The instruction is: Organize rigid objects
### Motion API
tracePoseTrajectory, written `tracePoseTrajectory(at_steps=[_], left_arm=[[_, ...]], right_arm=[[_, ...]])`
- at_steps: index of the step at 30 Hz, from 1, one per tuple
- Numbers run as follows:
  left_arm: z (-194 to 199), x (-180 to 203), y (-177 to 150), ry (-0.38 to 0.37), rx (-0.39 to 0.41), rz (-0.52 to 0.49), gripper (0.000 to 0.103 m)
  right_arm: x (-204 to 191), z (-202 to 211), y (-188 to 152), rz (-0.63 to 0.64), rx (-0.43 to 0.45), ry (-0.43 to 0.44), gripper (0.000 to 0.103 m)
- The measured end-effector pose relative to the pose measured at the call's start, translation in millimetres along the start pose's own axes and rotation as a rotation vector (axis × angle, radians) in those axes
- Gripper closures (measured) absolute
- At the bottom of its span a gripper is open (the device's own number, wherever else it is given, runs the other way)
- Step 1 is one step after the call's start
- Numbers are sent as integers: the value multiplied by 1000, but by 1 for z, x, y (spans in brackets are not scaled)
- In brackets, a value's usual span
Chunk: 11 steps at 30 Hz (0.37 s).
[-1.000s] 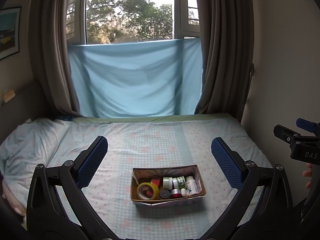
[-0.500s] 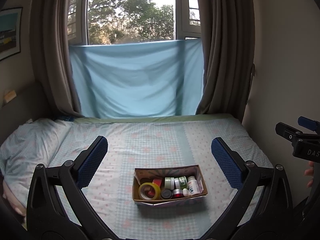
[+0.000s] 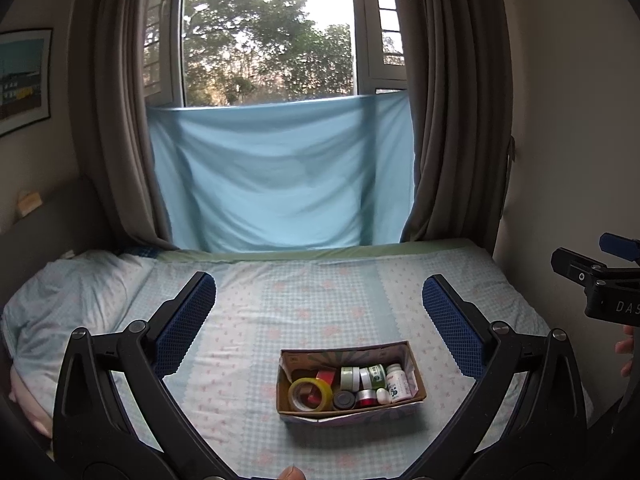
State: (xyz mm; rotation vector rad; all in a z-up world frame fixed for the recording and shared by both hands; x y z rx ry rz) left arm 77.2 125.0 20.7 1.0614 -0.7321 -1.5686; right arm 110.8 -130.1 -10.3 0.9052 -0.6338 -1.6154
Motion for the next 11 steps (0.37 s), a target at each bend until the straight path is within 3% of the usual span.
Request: tracePoseTrajectory(at_steps=[6, 11], left_arm=[[-6, -7, -5, 12, -21, 25, 0], [-18, -9, -13, -23, -41, 28, 0]], right_arm=[[-4, -2, -1, 3, -3, 0, 0], [-10, -12, -4, 5, -20, -8, 0]])
Point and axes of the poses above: each gripper's, at about its wrist camera, not at the fingertips, and z roughly against the way its jaws point, x to its right, y to its top, the point moved 6 cm from there along -z, roughly the way its jaws point, and after that the axes turned 14 degrees about -z, right-handed, at the moved point
